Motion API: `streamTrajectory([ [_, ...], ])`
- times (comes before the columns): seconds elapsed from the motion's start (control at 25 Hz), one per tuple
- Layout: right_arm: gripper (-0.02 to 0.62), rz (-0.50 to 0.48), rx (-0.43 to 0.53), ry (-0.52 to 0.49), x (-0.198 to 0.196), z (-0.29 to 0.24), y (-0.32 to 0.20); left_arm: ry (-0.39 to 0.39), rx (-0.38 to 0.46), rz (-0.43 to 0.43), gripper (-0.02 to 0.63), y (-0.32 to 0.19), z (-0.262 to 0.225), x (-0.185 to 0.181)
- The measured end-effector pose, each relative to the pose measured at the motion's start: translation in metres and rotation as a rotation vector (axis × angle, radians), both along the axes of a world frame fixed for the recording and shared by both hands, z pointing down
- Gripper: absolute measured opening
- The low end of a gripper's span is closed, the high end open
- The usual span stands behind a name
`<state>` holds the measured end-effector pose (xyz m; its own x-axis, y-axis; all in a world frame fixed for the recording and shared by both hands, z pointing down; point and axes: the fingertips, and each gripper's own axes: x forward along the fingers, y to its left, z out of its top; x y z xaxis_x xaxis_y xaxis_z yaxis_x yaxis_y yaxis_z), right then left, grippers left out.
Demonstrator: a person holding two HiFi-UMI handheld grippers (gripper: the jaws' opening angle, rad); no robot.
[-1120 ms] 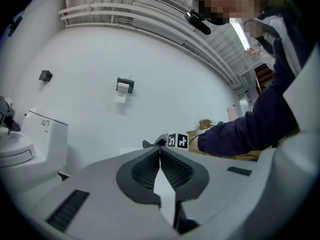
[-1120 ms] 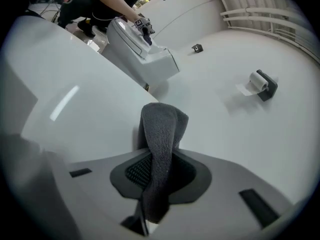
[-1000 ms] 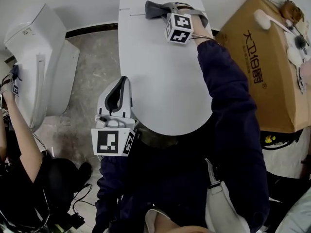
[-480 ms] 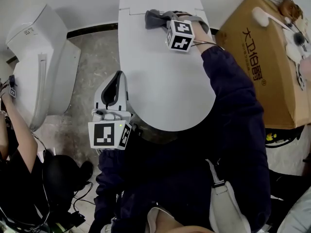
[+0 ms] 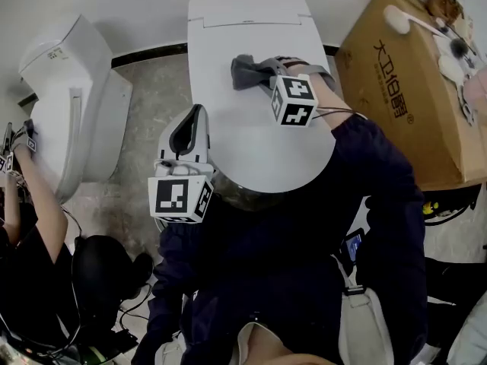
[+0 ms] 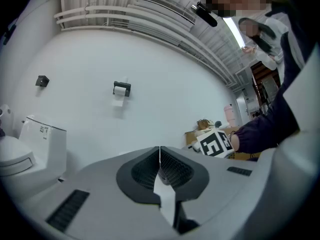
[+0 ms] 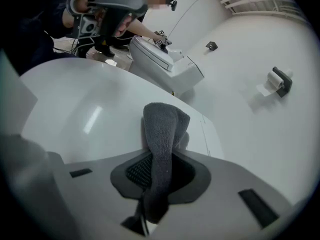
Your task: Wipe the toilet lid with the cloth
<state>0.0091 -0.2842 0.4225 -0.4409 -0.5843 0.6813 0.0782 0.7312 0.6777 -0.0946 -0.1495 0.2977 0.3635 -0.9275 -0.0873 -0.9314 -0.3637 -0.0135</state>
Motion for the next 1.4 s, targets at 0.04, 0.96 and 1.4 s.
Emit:
streamTrajectory([
  [0.04,0.074,-0.004,-0.01,0.005,0.003,0.001,0.013,0.001,0.005,0.008,0.017,0.001,-0.001,0.003],
  [0.96,0.075,-0.104,-0.344,0.148,0.037,0.019,0.217,0.052,0.022,0.072,0.017,-0.005,0.005,0.007],
  [1.4,0.076,-0.087,-0.214,-0.021,0.016,-0.032,0.121,0.047,0.017,0.042,0.017,0.0,0.007,-0.002],
])
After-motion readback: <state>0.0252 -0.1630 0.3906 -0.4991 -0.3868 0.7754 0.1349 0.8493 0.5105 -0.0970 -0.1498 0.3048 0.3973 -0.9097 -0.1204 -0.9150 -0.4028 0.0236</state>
